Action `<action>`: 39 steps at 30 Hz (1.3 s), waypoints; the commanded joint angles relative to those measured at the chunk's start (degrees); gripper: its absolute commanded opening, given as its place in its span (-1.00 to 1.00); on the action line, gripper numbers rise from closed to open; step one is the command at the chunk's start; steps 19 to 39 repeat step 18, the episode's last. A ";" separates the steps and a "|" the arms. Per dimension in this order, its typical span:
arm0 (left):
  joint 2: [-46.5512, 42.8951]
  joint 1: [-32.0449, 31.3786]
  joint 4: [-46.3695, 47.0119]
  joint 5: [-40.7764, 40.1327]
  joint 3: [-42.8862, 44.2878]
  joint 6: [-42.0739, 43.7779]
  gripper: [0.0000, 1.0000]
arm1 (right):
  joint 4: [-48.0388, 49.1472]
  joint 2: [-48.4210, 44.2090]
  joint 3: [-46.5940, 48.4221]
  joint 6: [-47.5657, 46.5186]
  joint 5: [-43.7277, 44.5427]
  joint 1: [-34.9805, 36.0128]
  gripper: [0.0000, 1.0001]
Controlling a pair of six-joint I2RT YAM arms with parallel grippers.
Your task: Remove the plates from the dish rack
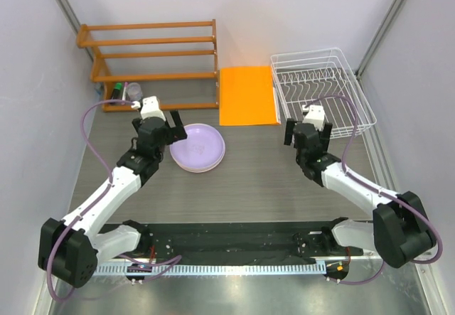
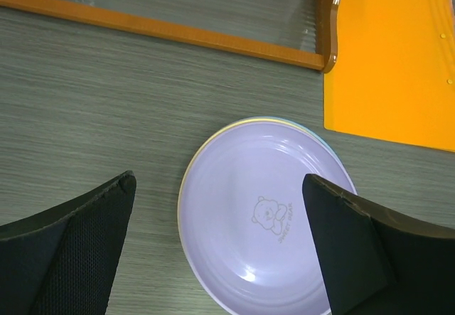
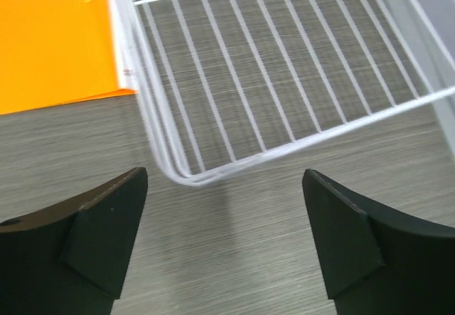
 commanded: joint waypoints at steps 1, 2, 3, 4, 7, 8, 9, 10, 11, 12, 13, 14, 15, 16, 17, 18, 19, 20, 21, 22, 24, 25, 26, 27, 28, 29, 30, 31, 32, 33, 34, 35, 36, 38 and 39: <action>-1.96 0.06 10.95 -2.90 -5.02 4.73 0.99 | 18.66 -2.89 -6.63 -1.11 11.35 0.03 0.99; -1.62 0.06 11.95 -3.08 -5.72 4.99 0.99 | 20.54 -2.89 -8.73 -2.34 11.97 0.03 0.99; -1.35 0.06 12.48 -3.08 -6.43 5.43 0.99 | 21.86 -2.72 -9.36 -2.52 12.67 0.03 0.99; -0.56 -0.02 13.61 -3.16 -6.61 5.78 0.99 | 24.14 -2.45 -9.89 -3.22 14.51 0.03 0.99; 0.23 0.06 14.85 -3.78 -7.40 6.75 0.99 | 26.42 -0.96 -10.77 -3.66 17.58 0.03 0.99; 0.32 0.06 15.29 -4.13 -7.57 6.84 0.99 | 27.14 -0.69 -11.38 -3.67 17.86 0.03 0.99; 0.23 0.06 15.73 -4.22 -8.18 7.02 0.99 | 27.67 -0.34 -11.82 -3.84 17.52 0.03 0.99; -0.11 0.06 16.17 -4.48 -8.63 7.28 0.99 | 28.89 -0.25 -12.09 -4.02 17.34 0.03 0.99; -0.55 0.06 16.96 -4.66 -8.89 7.46 0.99 | 28.91 -0.34 -12.44 -3.93 16.55 0.03 0.99; -0.73 0.06 17.40 -4.75 -9.50 7.46 0.99 | 28.91 -0.34 -12.53 -3.50 16.02 0.03 0.99; -0.91 0.06 17.67 -4.75 -9.68 7.81 0.99 | 28.99 -0.34 -12.53 -3.84 15.58 0.12 0.99; -1.00 -0.02 17.76 -4.92 -9.77 7.90 0.99 | 28.82 -0.34 -12.27 -4.02 14.80 0.03 0.99; -1.00 0.06 17.84 -5.10 -9.95 7.90 0.99 | 28.73 -0.43 -12.09 -4.19 14.35 0.03 0.99; -1.00 0.06 17.93 -4.75 -9.95 8.33 0.99 | 28.21 -0.43 -11.92 -4.72 13.48 0.03 0.99; -0.91 0.06 17.93 -4.92 -9.95 8.42 0.99 | 27.86 -0.34 -11.22 -4.98 12.60 0.03 0.99; -0.47 -0.02 17.67 -5.36 -9.69 8.34 0.99 | 27.59 -0.34 -10.95 -5.25 11.63 0.03 0.99; -0.47 -0.02 17.67 -5.36 -9.69 8.34 0.99 | 27.59 -0.34 -10.95 -5.25 11.63 0.03 0.99; -0.47 -0.02 17.67 -5.36 -9.69 8.34 0.99 | 27.59 -0.34 -10.95 -5.25 11.63 0.03 0.99; -0.47 -0.02 17.67 -5.36 -9.69 8.34 0.99 | 27.59 -0.34 -10.95 -5.25 11.63 0.03 0.99; -0.47 -0.02 17.67 -5.36 -9.69 8.34 0.99 | 27.59 -0.34 -10.95 -5.25 11.63 0.03 0.99; -0.47 -0.02 17.67 -5.36 -9.69 8.34 0.99 | 27.59 -0.34 -10.95 -5.25 11.63 0.03 0.99; -0.47 -0.02 17.67 -5.36 -9.69 8.34 0.99 | 27.59 -0.34 -10.95 -5.25 11.63 0.03 0.99; -0.47 -0.02 17.67 -5.36 -9.69 8.34 0.99 | 27.59 -0.34 -10.95 -5.25 11.63 0.03 0.99; -0.47 -0.02 17.67 -5.36 -9.69 8.34 0.99 | 27.59 -0.34 -10.95 -5.25 11.63 0.03 0.99; -0.47 -0.02 17.67 -5.36 -9.69 8.34 0.99 | 27.59 -0.34 -10.95 -5.25 11.63 0.03 0.99; -0.47 -0.02 17.67 -5.36 -9.69 8.34 0.99 | 27.59 -0.34 -10.95 -5.25 11.63 0.03 0.99; -0.47 -0.02 17.67 -5.36 -9.69 8.34 0.99 | 27.59 -0.34 -10.95 -5.25 11.63 0.03 0.99; -0.47 -0.02 17.67 -5.36 -9.69 8.34 0.99 | 27.59 -0.34 -10.95 -5.25 11.63 0.03 0.99; -0.47 -0.02 17.67 -5.36 -9.69 8.34 0.99 | 27.59 -0.34 -10.95 -5.25 11.63 0.03 0.99; -0.47 -0.02 17.67 -5.36 -9.69 8.34 0.99 | 27.59 -0.34 -10.95 -5.25 11.63 0.03 0.99; -0.47 -0.02 17.67 -5.36 -9.69 8.34 0.99 | 27.59 -0.34 -10.95 -5.25 11.63 0.03 0.99; -0.47 -0.02 17.67 -5.36 -9.69 8.34 0.99 | 27.59 -0.34 -10.95 -5.25 11.63 0.03 0.99; -0.47 -0.02 17.67 -5.36 -9.69 8.34 0.99 | 27.59 -0.34 -10.95 -5.25 11.63 0.03 0.99; -0.47 -0.02 17.67 -5.36 -9.69 8.34 0.99 | 27.59 -0.34 -10.95 -5.25 11.63 0.03 0.99; -0.47 -0.02 17.67 -5.36 -9.69 8.34 0.99 | 27.59 -0.34 -10.95 -5.25 11.63 0.03 0.99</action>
